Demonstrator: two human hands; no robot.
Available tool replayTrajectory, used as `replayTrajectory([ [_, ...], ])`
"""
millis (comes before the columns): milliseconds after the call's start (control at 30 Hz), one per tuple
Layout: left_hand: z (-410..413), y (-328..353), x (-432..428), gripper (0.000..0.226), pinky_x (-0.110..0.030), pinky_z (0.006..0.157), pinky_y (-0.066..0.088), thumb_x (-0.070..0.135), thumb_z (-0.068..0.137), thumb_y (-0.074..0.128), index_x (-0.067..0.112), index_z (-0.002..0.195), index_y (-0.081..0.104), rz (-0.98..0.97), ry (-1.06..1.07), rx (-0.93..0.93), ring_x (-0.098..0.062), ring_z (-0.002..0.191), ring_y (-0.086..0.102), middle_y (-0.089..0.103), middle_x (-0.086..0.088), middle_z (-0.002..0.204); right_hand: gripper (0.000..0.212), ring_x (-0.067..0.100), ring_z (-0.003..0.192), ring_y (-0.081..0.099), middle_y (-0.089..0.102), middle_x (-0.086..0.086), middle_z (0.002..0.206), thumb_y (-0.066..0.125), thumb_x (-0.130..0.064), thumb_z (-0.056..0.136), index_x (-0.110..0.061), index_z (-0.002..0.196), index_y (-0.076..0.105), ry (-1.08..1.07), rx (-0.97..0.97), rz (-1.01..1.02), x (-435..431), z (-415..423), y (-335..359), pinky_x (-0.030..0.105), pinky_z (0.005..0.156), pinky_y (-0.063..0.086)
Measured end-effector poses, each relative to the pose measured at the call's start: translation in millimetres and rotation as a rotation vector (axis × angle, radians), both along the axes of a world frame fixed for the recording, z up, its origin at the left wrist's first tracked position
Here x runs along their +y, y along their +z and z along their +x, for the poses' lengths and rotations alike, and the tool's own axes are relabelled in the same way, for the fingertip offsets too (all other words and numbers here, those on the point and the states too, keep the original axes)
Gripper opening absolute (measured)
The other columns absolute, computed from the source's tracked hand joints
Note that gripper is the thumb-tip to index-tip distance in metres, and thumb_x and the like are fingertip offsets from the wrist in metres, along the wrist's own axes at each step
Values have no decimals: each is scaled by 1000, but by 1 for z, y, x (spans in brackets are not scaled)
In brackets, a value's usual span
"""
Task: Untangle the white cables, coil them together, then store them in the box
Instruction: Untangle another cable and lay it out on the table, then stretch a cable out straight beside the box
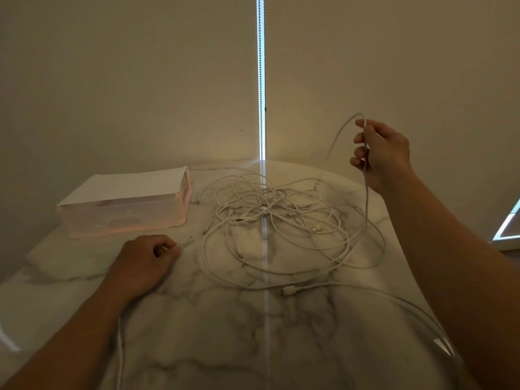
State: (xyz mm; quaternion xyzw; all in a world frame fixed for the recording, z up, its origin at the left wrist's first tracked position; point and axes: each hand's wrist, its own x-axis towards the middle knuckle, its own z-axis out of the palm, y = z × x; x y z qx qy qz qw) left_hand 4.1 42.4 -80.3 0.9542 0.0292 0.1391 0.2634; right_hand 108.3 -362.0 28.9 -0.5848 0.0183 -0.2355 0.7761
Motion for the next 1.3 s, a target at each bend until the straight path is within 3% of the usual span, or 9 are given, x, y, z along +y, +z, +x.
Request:
replayTrajectory([
  [200, -1, 1, 0, 12, -21, 61, 38, 33, 89, 65, 30, 81, 73, 7, -1, -11, -6, 72, 56, 66, 8, 75, 23, 15, 51, 41, 59, 4, 76, 47, -14, 102, -17, 105, 70, 133, -236, -85, 10, -7, 8, 23, 47, 35],
  [400, 0, 1, 1, 12, -26, 62, 38, 34, 90, 65, 32, 81, 72, 6, 7, -4, -7, 72, 56, 65, 9, 75, 19, 13, 45, 28, 41, 2, 64, 51, -10, 92, -6, 96, 69, -55, 323, -220, -6, 2, -5, 23, 42, 26],
  [533, 0, 2, 0, 12, -26, 62, 38, 35, 90, 65, 34, 80, 71, 21, 10, 1, -7, 72, 55, 65, 8, 76, 21, 13, 46, 24, 30, -1, 57, 53, -22, 94, -11, 98, 71, -27, 377, -438, -9, -7, -11, 25, 45, 28],
  [633, 0, 2, -1, 12, -24, 61, 36, 33, 90, 65, 31, 80, 72, 26, 11, 1, -7, 71, 55, 65, 7, 74, 24, 15, 52, 42, 46, 2, 60, 53, -21, 99, -9, 95, 73, 170, 394, -607, -11, -16, -6, 29, 53, 39],
  [767, -1, 3, -3, 12, -27, 62, 37, 33, 89, 66, 30, 79, 73, 34, 6, 1, -7, 71, 56, 66, 7, 76, 20, 21, 75, 66, 71, 20, 97, 51, -5, 99, 6, 105, 67, 395, 425, -788, -13, -18, 4, 33, 75, 54],
  [900, -1, 4, -4, 12, -28, 62, 37, 32, 88, 67, 29, 79, 73, 29, 1, -9, -8, 71, 56, 66, 6, 76, 22, 17, 70, 66, 74, 7, 85, 52, -1, 95, -11, 107, 67, 584, 500, -1158, -10, -23, 6, 31, 69, 50],
  [1067, -2, 4, -4, 12, -28, 63, 38, 32, 88, 67, 29, 79, 73, 34, 0, -6, -9, 71, 56, 66, 4, 76, 21, 15, 71, 68, 76, -10, 80, 57, -7, 91, -23, 100, 67, 800, 553, -1695, 5, -28, -2, 41, 82, 51],
  [1233, -2, 3, -3, 12, -29, 64, 37, 31, 88, 67, 28, 79, 74, 30, 5, -11, -10, 70, 56, 67, 3, 75, 22, 23, 87, 67, 74, -2, 89, 73, -5, 76, -19, 93, 69, 623, 654, -1954, 21, -30, -14, 33, 71, 51],
  [1300, -2, 3, -3, 12, -29, 64, 37, 31, 89, 67, 27, 80, 74, 31, 9, -14, -10, 70, 56, 66, 3, 75, 30, 21, 95, 63, 70, -2, 97, 77, -3, 72, -20, 95, 66, 512, 684, -2084, 23, -31, -20, 33, 80, 46],
])
